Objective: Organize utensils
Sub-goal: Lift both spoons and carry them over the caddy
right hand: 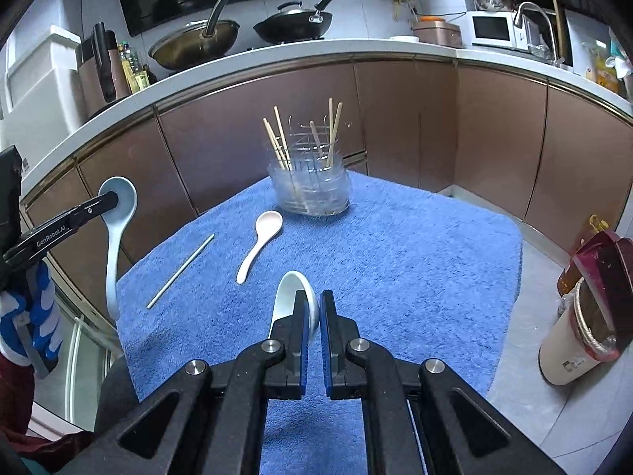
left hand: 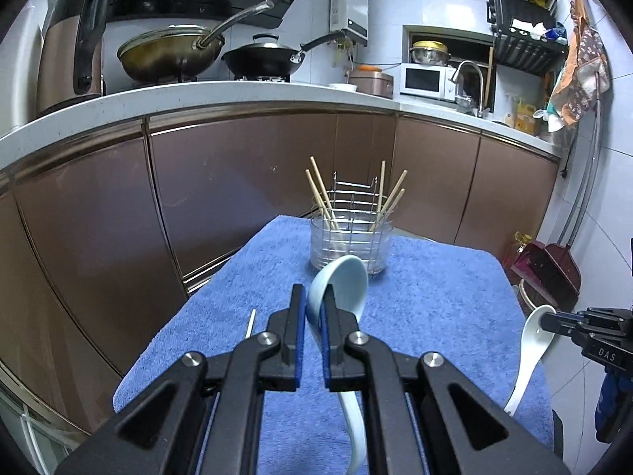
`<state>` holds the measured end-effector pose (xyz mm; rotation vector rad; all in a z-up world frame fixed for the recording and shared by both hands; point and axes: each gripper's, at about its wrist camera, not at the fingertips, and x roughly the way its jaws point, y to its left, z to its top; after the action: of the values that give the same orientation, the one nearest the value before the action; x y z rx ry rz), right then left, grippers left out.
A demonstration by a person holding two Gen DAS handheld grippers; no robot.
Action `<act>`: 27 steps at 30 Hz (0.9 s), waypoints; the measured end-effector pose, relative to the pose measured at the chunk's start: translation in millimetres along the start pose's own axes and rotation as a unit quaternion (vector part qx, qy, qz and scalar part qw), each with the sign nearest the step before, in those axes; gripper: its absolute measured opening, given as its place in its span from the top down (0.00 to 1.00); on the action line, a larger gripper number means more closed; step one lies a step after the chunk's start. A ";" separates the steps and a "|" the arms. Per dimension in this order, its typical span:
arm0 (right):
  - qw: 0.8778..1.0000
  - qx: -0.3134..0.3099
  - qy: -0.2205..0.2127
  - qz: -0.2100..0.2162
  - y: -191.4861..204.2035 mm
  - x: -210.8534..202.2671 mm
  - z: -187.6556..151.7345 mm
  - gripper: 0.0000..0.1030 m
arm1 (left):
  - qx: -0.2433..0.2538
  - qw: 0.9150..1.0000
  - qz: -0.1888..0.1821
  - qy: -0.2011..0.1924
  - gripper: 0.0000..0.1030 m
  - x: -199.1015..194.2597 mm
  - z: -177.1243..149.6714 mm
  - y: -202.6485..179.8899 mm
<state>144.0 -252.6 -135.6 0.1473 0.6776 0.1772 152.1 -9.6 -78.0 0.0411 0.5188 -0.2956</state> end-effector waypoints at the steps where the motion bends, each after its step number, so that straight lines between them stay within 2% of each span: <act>1: 1.000 0.000 -0.002 0.000 0.5 -1.8 -0.1 0.95 | 0.000 1.000 0.000 -0.002 0.94 -1.2 0.2 -0.8; 9: 1.000 -0.001 -0.021 -0.011 2.4 -6.6 7.9 0.95 | 0.005 1.000 0.008 -0.017 0.94 -3.6 4.9 -7.5; 15: 0.999 -0.014 -0.043 -0.019 9.3 -1.9 30.4 0.95 | -0.002 1.000 0.013 -0.026 0.94 5.8 13.7 -6.3; 20: 0.997 -0.025 -0.066 -0.025 15.3 8.2 61.7 0.95 | -0.028 0.999 0.010 -0.029 0.94 23.6 31.1 6.0; 27: 0.992 -0.052 -0.109 -0.034 26.5 33.9 118.3 0.95 | -0.066 0.996 0.002 -0.057 0.94 58.1 77.9 24.2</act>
<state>241.9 -228.8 -60.0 0.0415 0.4535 0.1280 244.7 -10.8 -39.9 -0.1018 0.4236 -0.2586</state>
